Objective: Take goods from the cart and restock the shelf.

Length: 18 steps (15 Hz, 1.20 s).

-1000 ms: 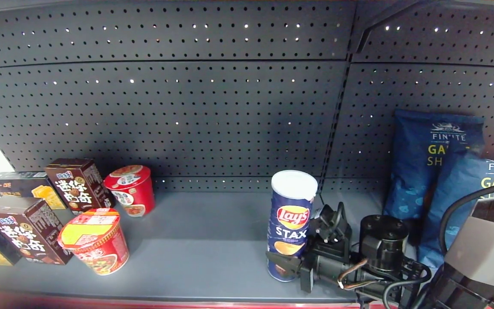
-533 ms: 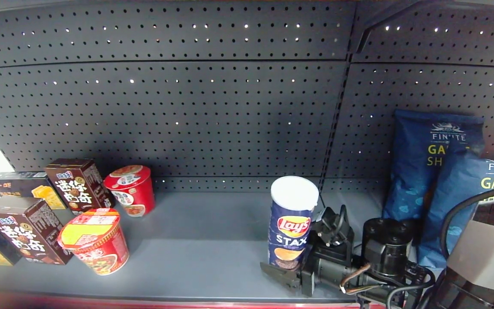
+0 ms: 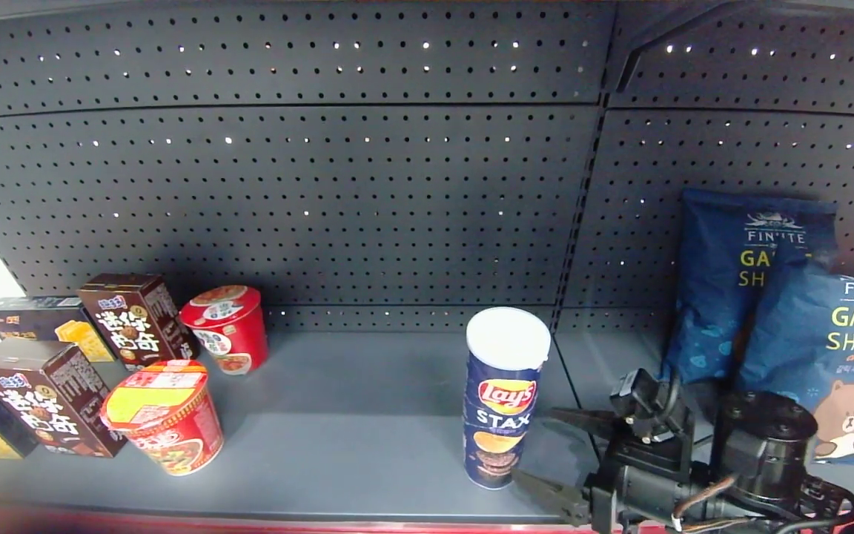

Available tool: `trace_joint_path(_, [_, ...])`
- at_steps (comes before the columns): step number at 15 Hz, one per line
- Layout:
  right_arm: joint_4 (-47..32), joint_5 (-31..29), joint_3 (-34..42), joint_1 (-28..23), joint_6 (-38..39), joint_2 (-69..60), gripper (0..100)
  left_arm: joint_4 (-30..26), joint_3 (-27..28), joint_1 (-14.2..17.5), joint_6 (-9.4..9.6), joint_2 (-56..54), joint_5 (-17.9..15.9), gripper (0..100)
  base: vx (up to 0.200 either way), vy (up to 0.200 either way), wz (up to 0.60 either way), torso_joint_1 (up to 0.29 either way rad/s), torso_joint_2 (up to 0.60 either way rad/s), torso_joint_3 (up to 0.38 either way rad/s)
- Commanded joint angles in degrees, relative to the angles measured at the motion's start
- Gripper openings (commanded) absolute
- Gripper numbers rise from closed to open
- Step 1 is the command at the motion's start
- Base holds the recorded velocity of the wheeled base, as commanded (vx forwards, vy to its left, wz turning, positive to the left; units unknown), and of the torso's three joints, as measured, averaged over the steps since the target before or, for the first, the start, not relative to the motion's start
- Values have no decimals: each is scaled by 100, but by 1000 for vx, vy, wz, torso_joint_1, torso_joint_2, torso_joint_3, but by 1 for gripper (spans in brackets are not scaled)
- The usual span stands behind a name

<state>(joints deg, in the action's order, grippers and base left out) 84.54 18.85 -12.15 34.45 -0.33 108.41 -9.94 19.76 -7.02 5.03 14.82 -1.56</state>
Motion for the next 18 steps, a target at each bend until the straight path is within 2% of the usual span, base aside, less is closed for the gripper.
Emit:
trace_joint_path(1, [-17, -4, 477, -158, -20, -742, 100, 0, 1, -1, -2, -15, -2, 0, 0, 0, 0, 0, 0, 0])
trace_joint_path(3, [-17, -180, 864, -167, -20, -1252, 100, 44, 98, -1, 15, -15, -2, 0, 0, 0, 0, 0, 0, 0])
trace_joint_path(5, [-324, -311, 1040, -597, -125, -1867, 100, 27, 669, -1, 33, 135, -11, 0, 0, 0, 0, 0, 0, 0])
trace_joint_path(7, [-1388, -804, 908, -1098, -793, -2491, 100, 27, 1311, -19, 50, 645, -55, 0, 0, 0, 0, 0, 0, 0])
trace_joint_path(9, [-3040, -1568, 301, -879, -802, -3414, 100, 62, 1733, -36, 68, 1163, -160, 0, 0, 0, 0, 0, 0, 0])
trace_joint_path(11, [-4024, -1964, -85, -606, -784, -4038, 100, 97, 1777, -45, 121, 1409, -424, 0, 0, 0, 0, 0, 0, 0])
trace_joint_path(12, [-4385, -2140, -173, -553, -741, -4513, 100, 106, 1777, -45, 375, 1594, -644, 0, 0, 0, 0, 0, 0, 0])
trace_joint_path(13, [-4446, -2201, -173, -571, -741, -4680, 100, 106, 1777, -45, 446, 1664, -705, 0, 0, 0, 0, 0, 0, 0])
trace_joint_path(14, [-4473, -2403, -121, -650, -661, -4996, 100, 115, 1786, -54, 595, 1893, -925, 0, 0, 0, 0, 0, 0, 0])
trace_joint_path(15, [-4473, -2465, -121, -729, -644, -5084, 100, 115, 1786, -54, 622, 1981, -1013, 0, 0, 0, 0, 0, 0, 0])
trace_joint_path(17, [-4473, -2474, -129, -993, -635, -5357, 100, 493, 1803, -62, 709, 2446, -1145, 0, 0, 0, 0, 0, 0, 0])
trace_joint_path(18, [-4499, -2482, -94, -1010, -635, -5656, 100, 1073, 1865, -124, 701, 2930, -1285, 0, 0, 0, 0, 0, 0, 0])
